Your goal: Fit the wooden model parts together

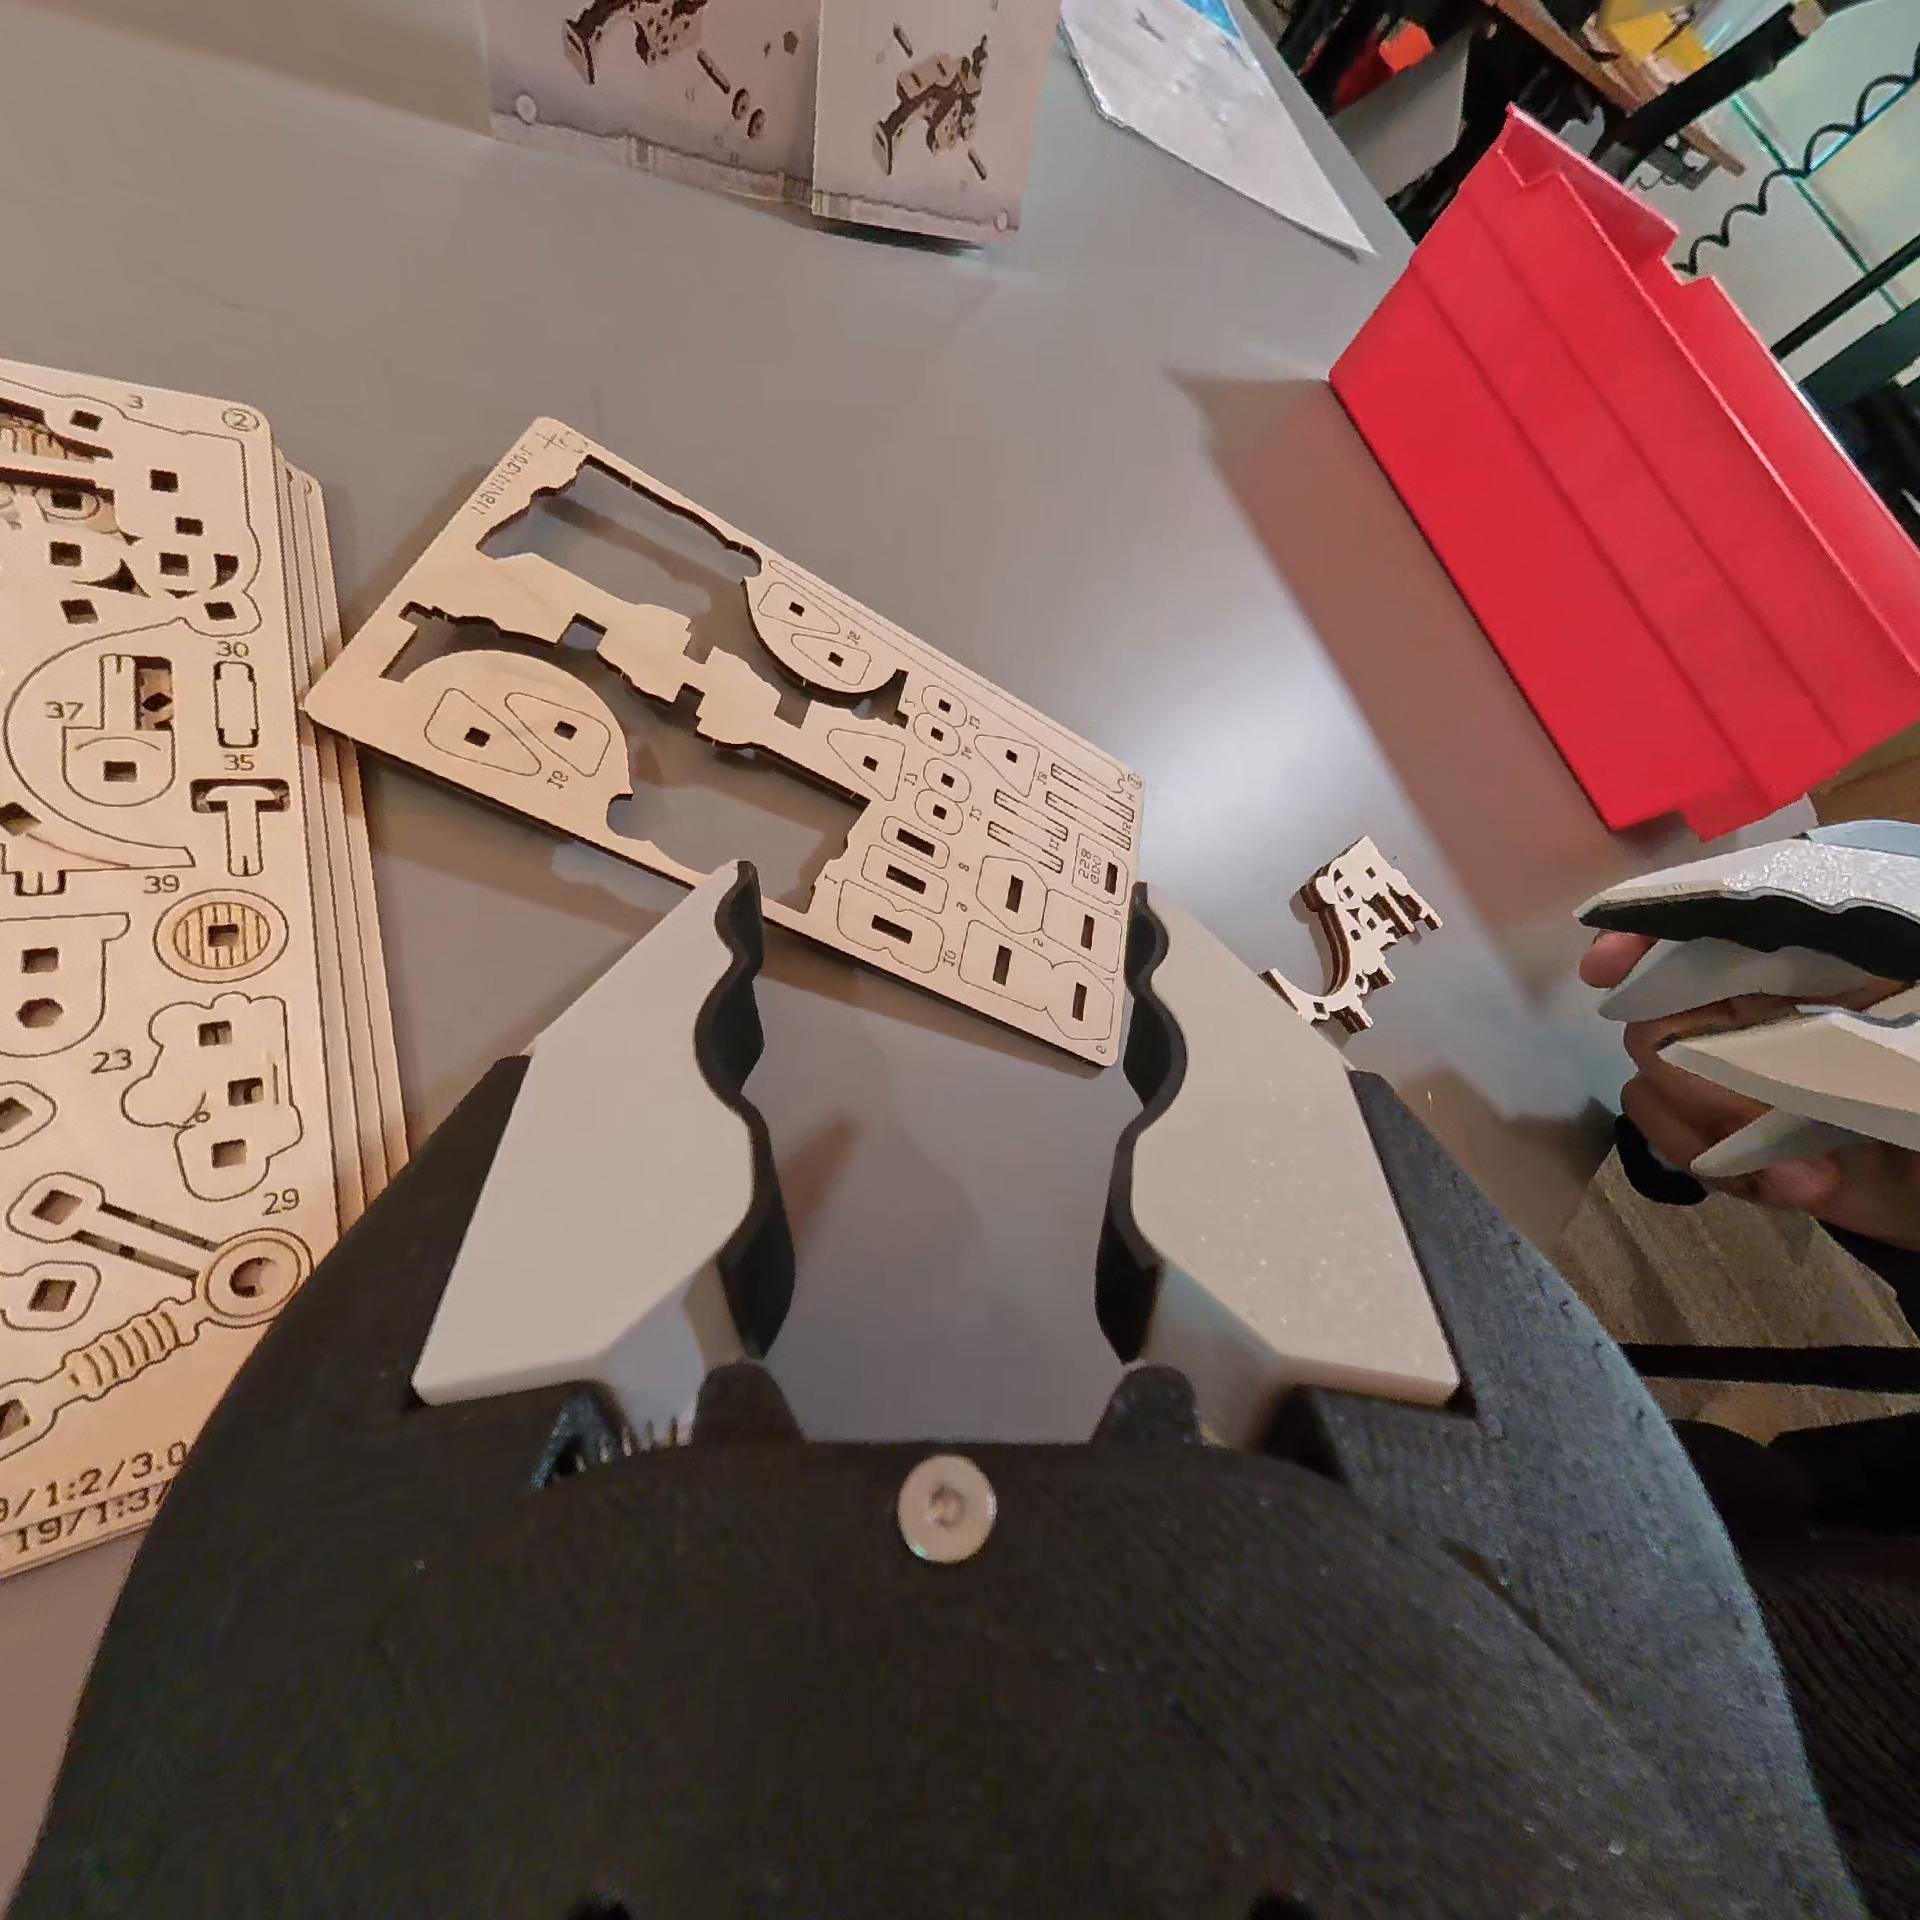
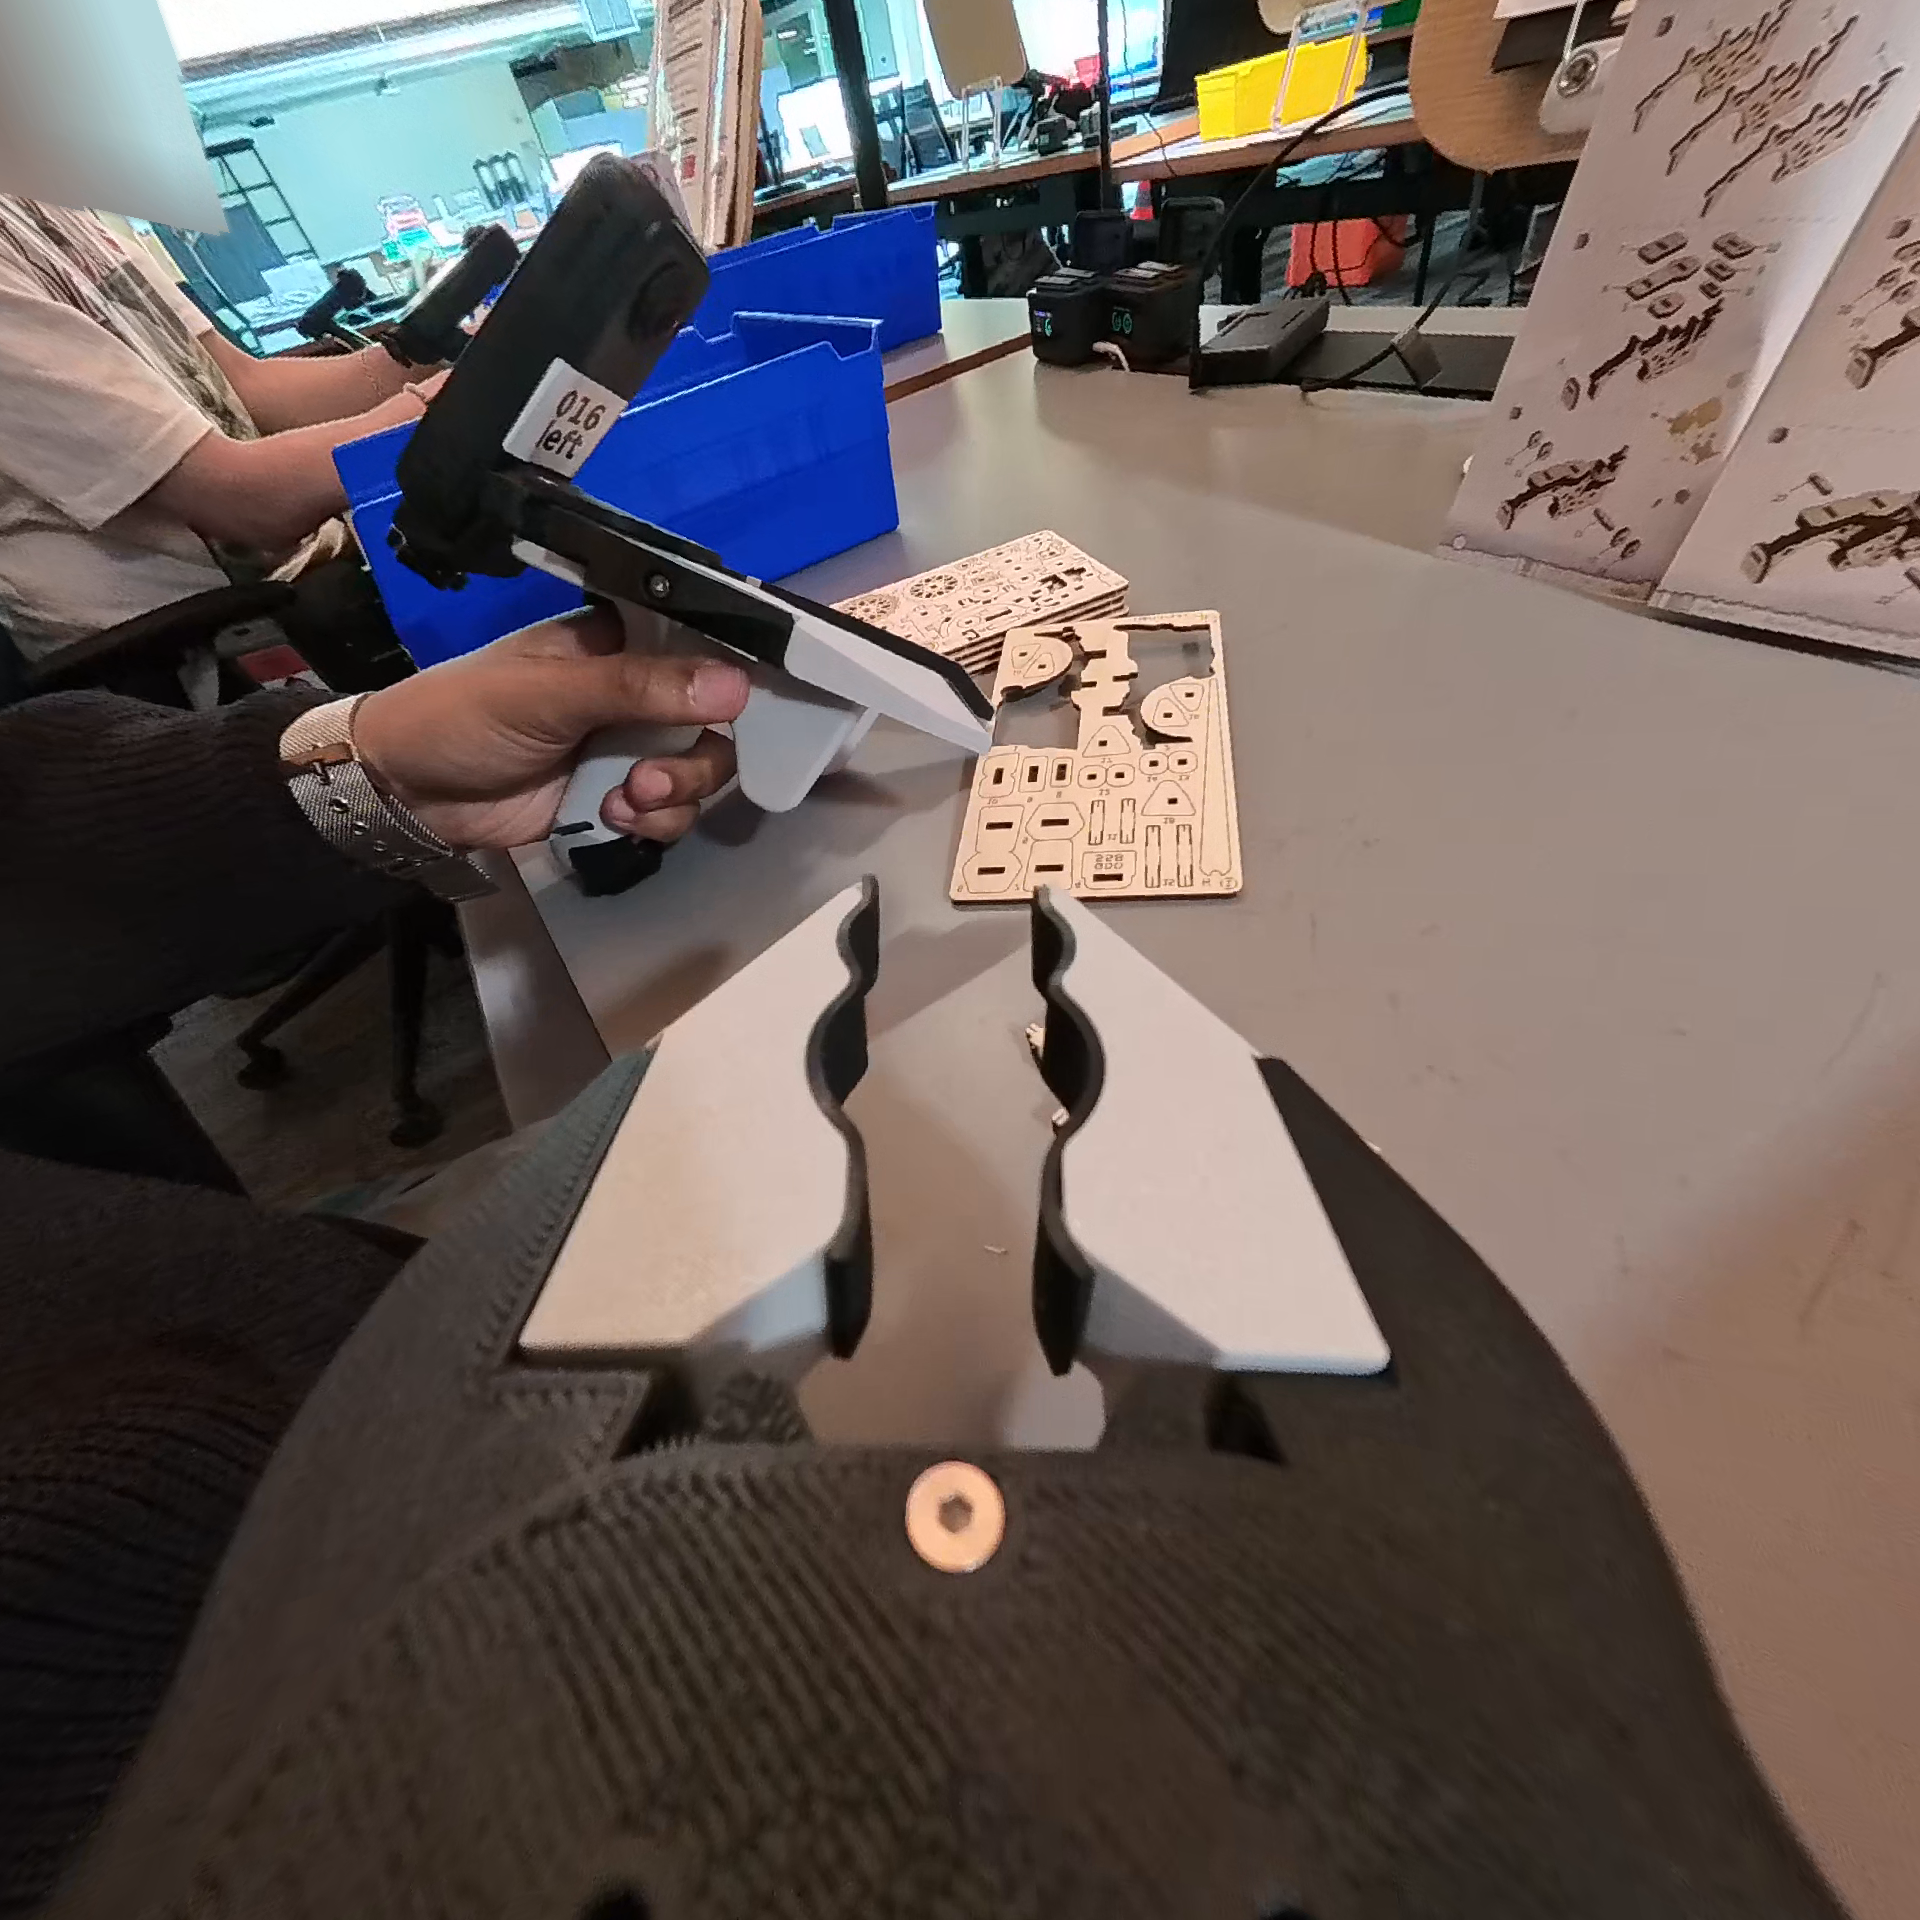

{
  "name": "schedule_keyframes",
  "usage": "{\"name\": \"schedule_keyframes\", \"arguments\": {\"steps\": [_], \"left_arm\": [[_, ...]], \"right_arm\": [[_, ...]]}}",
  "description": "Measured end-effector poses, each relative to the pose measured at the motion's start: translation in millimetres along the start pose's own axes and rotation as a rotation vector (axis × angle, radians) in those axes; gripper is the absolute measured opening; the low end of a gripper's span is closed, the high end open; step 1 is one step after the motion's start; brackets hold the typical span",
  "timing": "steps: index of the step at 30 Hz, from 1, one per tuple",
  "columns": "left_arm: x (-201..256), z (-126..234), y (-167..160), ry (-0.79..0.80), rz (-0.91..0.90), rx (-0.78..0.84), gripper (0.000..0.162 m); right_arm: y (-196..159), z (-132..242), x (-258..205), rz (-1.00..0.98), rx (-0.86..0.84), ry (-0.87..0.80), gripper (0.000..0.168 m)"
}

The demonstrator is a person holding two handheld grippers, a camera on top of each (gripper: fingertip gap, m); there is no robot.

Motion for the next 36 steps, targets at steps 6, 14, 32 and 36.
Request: {"name": "schedule_keyframes", "arguments": {"steps": [6, 14, 32, 36], "left_arm": [[8.5, -0.3, -0.9, 0.006, -0.09, -0.005, 0.069], [25.2, -5.2, -8.6, 0.08, -0.354, -0.047, 0.071], [12.0, -25.7, -15.6, 0.225, -0.597, -0.183, 0.091], [13.0, -32.9, -16.7, 0.163, -0.561, -0.222, 0.08]], "right_arm": [[-0.6, -0.5, -0.5, 0.003, -0.004, 0.002, 0.028], [-0.6, -0.3, -0.4, 0.0, -0.004, 0.004, 0.027], [-2.3, -1.5, -1.2, -0.005, -0.017, 0.01, 0.027], [-2.8, -2.5, -2.2, -0.023, -0.017, 0.02, 0.028]]}}
Point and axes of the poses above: each gripper's, where its closed fingertips meet, z back along the fingers, y out of its top, x = y × z across the jaws, the point moved 1 cm from there along z, back along the fingers, and after that the axes turned 1 degree about -z, right-handed, at the moved point
